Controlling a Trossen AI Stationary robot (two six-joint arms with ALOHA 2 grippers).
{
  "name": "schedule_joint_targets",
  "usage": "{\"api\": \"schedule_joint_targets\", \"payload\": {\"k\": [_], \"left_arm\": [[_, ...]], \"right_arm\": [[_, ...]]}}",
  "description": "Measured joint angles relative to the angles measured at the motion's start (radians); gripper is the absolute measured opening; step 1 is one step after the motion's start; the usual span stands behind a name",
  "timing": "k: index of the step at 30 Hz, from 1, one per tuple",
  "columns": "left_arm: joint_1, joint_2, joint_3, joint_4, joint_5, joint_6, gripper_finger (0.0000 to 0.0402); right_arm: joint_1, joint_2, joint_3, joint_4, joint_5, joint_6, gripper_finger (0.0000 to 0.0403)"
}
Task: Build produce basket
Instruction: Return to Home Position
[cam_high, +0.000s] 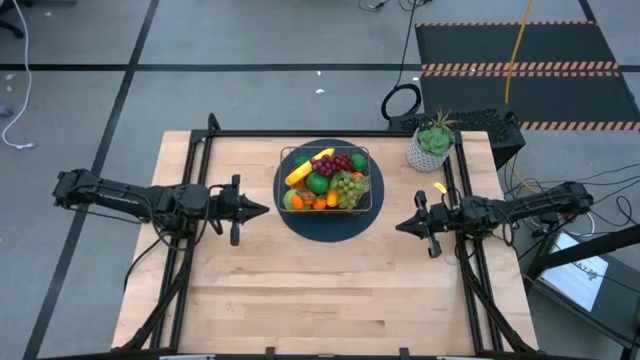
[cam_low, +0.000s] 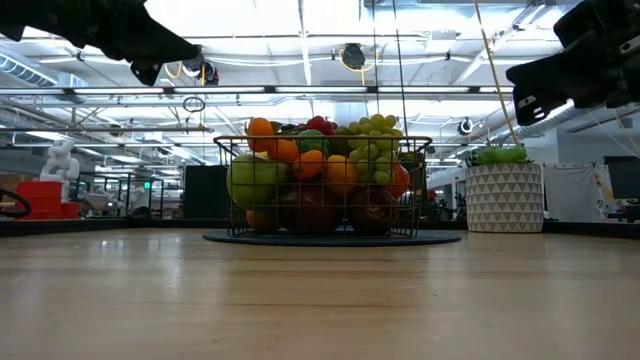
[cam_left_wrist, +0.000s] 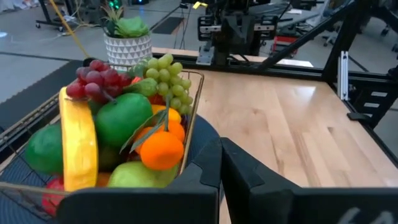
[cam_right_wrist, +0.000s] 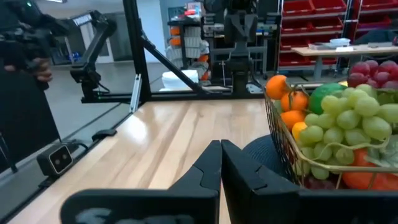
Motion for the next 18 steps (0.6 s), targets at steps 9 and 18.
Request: {"api": "schedule_joint_targets", "payload": {"k": [9,18], "left_arm": [[-0.009,-0.019,-0.014,0.020,-0.006,0.003,0.0005],[-0.009,-0.018,-0.014,0.017,-0.022,0.032,0.0003]], "right_arm": [[-0.025,-0.137,-0.002,-0.084,-0.024,-0.049,0.0000],[-0.150,-0.262,-0.003,-0.092,-0.054,-0.128,0.0000]]}}
